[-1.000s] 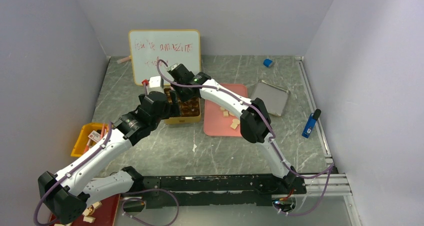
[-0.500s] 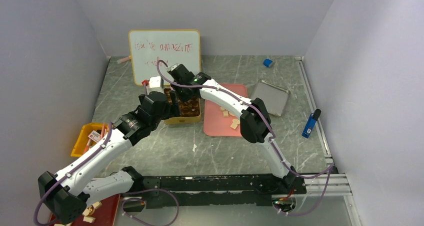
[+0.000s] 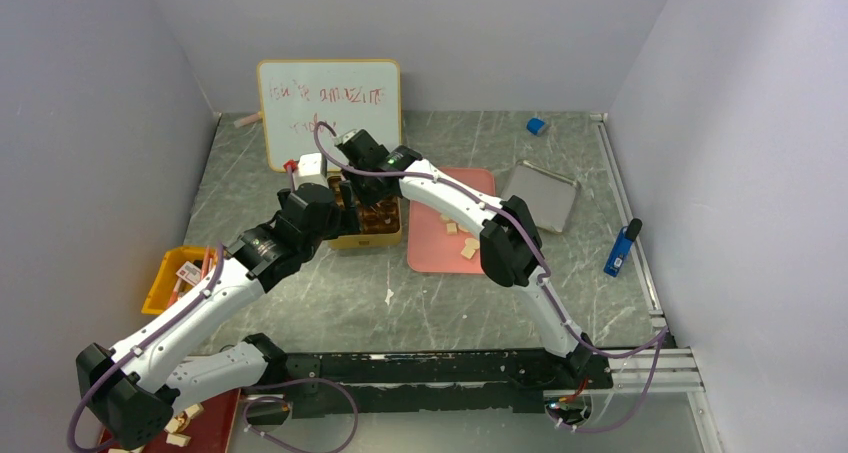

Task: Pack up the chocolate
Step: Place the fake chocolate in the packing box.

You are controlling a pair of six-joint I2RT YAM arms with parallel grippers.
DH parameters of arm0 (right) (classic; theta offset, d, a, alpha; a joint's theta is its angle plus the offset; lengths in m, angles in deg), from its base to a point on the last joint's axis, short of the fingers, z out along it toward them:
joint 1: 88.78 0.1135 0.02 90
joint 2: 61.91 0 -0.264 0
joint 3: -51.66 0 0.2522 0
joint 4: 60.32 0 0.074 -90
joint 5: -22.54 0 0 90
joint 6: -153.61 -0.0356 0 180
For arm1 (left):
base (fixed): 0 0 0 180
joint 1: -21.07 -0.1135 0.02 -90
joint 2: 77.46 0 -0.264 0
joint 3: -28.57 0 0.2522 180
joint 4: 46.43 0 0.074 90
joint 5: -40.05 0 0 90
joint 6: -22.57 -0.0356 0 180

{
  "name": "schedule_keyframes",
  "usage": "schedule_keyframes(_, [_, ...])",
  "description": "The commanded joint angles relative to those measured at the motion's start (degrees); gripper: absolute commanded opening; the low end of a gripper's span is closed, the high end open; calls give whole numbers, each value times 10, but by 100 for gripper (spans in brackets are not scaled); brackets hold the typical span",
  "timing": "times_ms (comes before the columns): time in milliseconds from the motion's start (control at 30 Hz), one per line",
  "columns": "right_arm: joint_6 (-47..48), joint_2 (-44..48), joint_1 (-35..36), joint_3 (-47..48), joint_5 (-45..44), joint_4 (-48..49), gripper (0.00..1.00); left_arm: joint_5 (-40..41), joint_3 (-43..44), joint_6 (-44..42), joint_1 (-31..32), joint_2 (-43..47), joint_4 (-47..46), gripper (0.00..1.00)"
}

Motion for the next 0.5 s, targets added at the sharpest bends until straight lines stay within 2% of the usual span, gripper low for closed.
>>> schedule_keyframes(0, [6,1,2,16,-3,15,36,13,5,1,-3,3,-3,92])
schedule_keyframes(267, [5,25,-2,8,-21,14,34,14,7,-1,-3,-1,-6,92])
schedule_keyframes(467, [-2,89,-19,-71,-41,35,31,11,7,4,-3,-4,-8,92])
